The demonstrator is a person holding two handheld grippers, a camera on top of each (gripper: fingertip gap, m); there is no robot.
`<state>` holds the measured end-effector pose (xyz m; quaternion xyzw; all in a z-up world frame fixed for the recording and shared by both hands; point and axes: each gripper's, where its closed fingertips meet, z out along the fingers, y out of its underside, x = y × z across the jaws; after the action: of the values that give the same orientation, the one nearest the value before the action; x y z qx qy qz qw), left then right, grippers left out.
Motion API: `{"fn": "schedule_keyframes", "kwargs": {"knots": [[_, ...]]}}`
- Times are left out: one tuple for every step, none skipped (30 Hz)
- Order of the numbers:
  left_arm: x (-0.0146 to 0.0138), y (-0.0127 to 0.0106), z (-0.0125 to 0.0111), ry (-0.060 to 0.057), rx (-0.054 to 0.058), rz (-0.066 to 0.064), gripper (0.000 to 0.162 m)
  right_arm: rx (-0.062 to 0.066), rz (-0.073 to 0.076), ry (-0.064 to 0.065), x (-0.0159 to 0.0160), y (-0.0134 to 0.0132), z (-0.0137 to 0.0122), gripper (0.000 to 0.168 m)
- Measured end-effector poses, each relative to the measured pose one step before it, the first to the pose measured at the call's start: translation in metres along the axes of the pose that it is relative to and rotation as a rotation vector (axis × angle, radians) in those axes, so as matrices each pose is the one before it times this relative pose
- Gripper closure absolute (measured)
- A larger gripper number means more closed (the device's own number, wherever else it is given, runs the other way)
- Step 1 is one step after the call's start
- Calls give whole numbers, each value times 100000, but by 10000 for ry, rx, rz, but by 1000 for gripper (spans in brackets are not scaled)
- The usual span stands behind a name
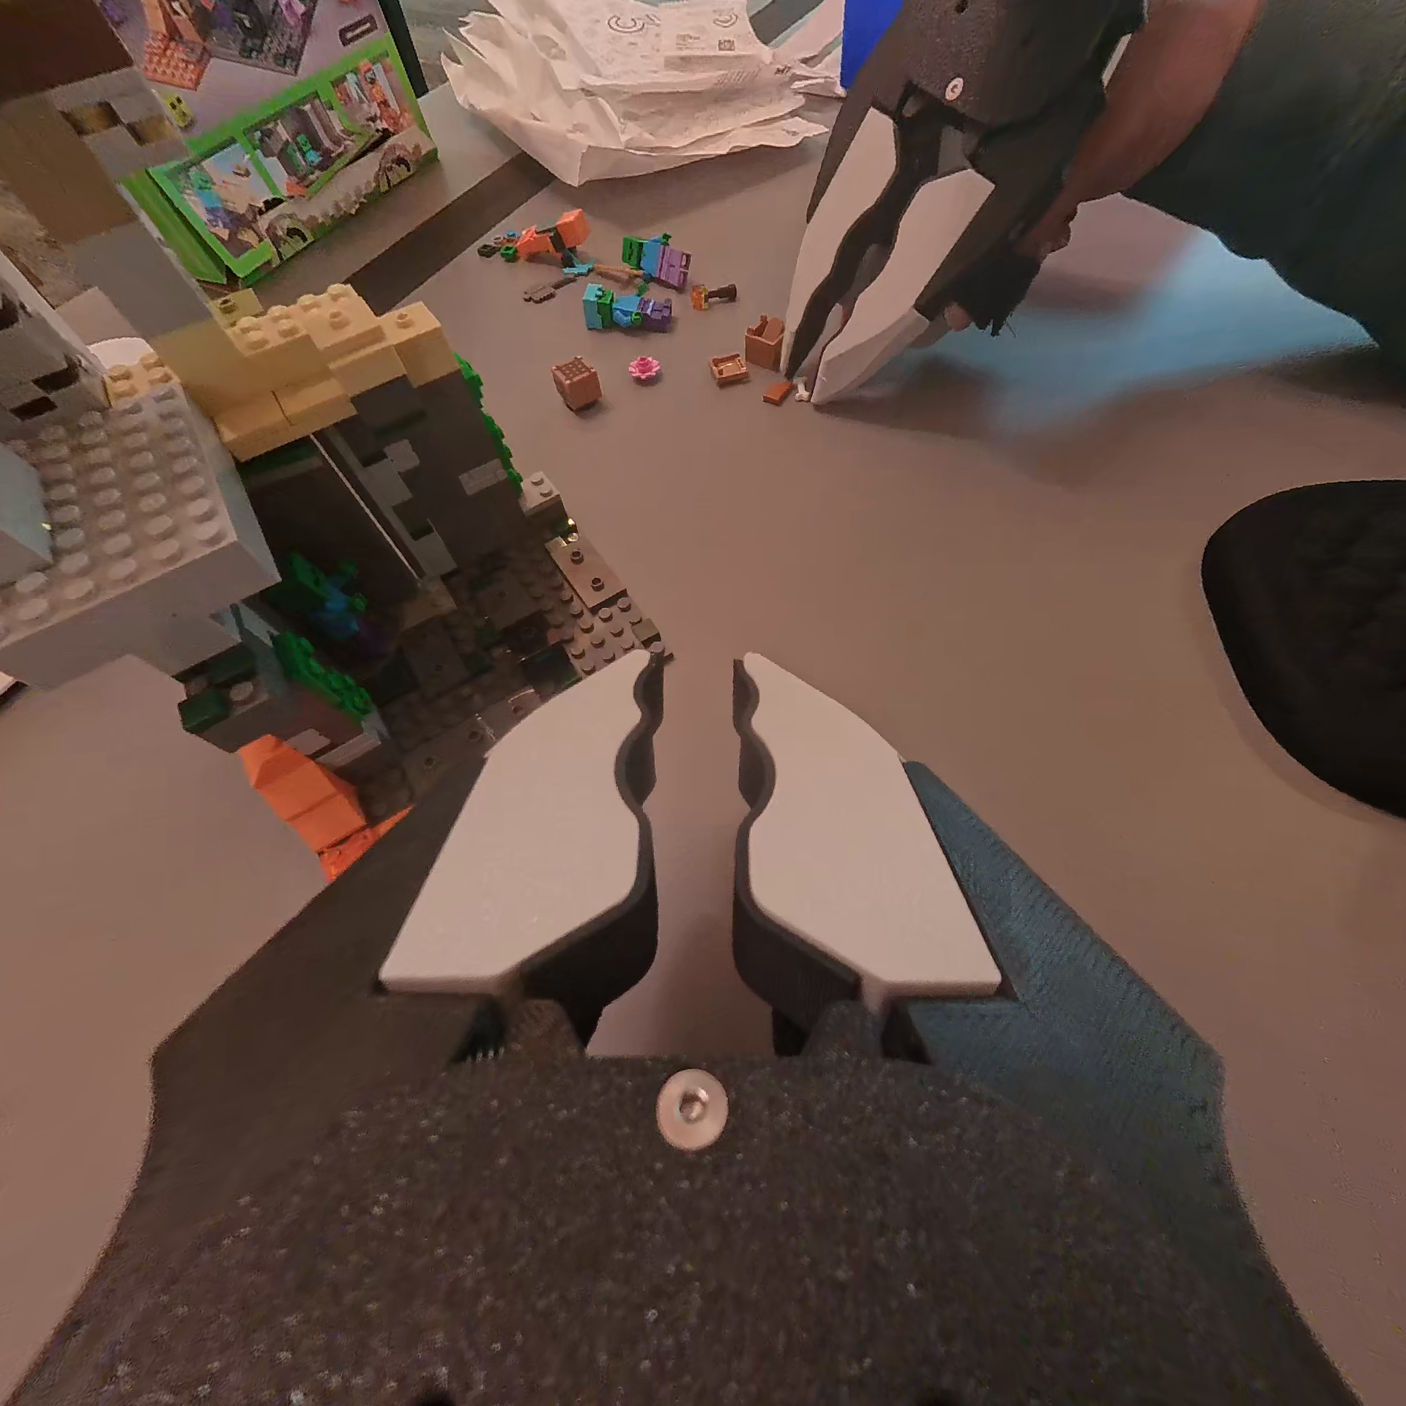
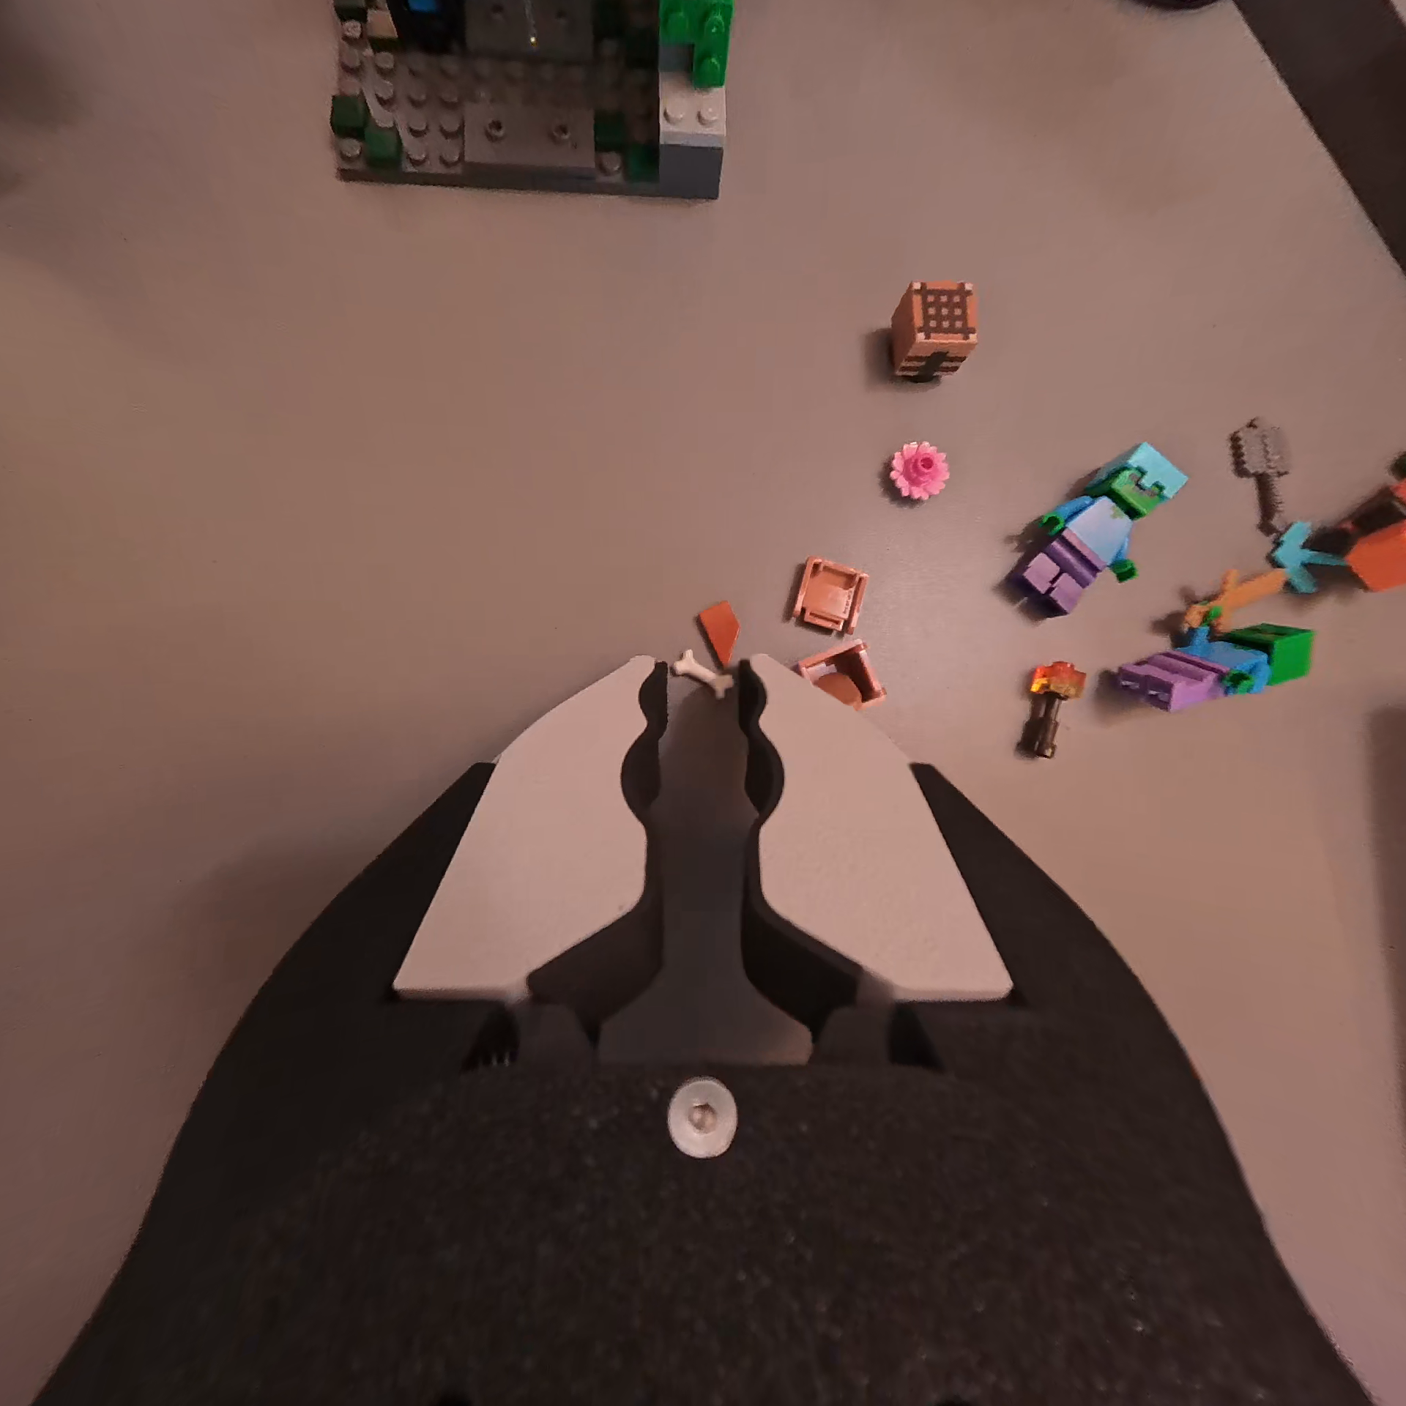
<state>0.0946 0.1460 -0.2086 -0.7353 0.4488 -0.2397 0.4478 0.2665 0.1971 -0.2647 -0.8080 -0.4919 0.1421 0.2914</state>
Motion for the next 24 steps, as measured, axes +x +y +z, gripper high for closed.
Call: {"fn": "schedule_keyframes", "kwargs": {"knots": [[28, 56, 31, 18, -18, -2, 145, -17, 162, -148, -126, 17, 14, 154], [36, 59, 36, 16, -25, 9, 145, -15, 112, -71, -29, 20, 7, 156], [39, 44, 18, 14, -11, 10, 145, -19, 39, -31, 2, 18, 6, 156], [45, 28, 2, 20, -9, 6, 145, -19, 3, -24, -16, 17, -7, 158], [49, 6, -11, 16, -2, 15, 145, -21, 1, -13, -9, 29, -4, 163], [32, -13, -28, 5, 4, 25, 145, -26, 8, -15, -21, 23, -11, 164], [12, -6, -30, -2, 10, 15, 145, -30, -14, -2, -34, 24, -23, 164], [32, 2, -3, 12, 12, -4, 145, -31, -43, 9, -43, 26, -25, 164], [33, 6, 23, 25, 6, -24, 145, -26, -39, 19, -41, 46, -30, 165], [34, 10, 44, 25, 1, -23, 145, -6, -12, 27, -22, 27, -20, 165], [33, 28, 40, 24, -5, -12, 145, 15, 16, 21, 0, 18, -30, 165], [41, 30, 38, 18, -7, -2, 146, 34, 36, 4, 2, 26, -52, 165], [35, 16, 32, 14, -1, 9, 146, 79, 58, -11, 19, -15, -83, 166], [27, 0, 20, 1, 11, 16, 146, 125, 65, -17, 23, -62, -112, 167], [8, -16, 4, -10, 13, 15, 146, 145, 60, 17, 87, -108, -163, 168], [1, -39, -16, -14, 26, 16, 146, 175, 64, 91, 211, -183, -233, 168], [-12, -80, -29, -10, 43, 12, 146, 199, 73, 134, 312, -252, -281, 168], [-13, -78, -33, -6, 43, 1, 146, 202, 67, 143, 311, -277, -294, 168], [-19, -77, -35, -6, 44, -7, 146, 194, 54, 166, 351, -284, -291, 168], [-39, -60, -14, -13, 38, -10, 146, 168, 49, 164, 338, -233, -262, 168], [-18, -15, -23, -4, 18, -9, 146, 149, 43, 161, 326, -198, -219, 168], [-8, 18, 14, 10, -2, -13, 146, 162, 44, 194, 365, -199, -175, 168], [13, 43, 21, 16, -9, -12, 146, 171, 69, 196, 379, -211, -138, 168], [9, 48, 42, 14, -14, -7, 147, 153, 85, 171, 358, -191, -89, 168]]}}
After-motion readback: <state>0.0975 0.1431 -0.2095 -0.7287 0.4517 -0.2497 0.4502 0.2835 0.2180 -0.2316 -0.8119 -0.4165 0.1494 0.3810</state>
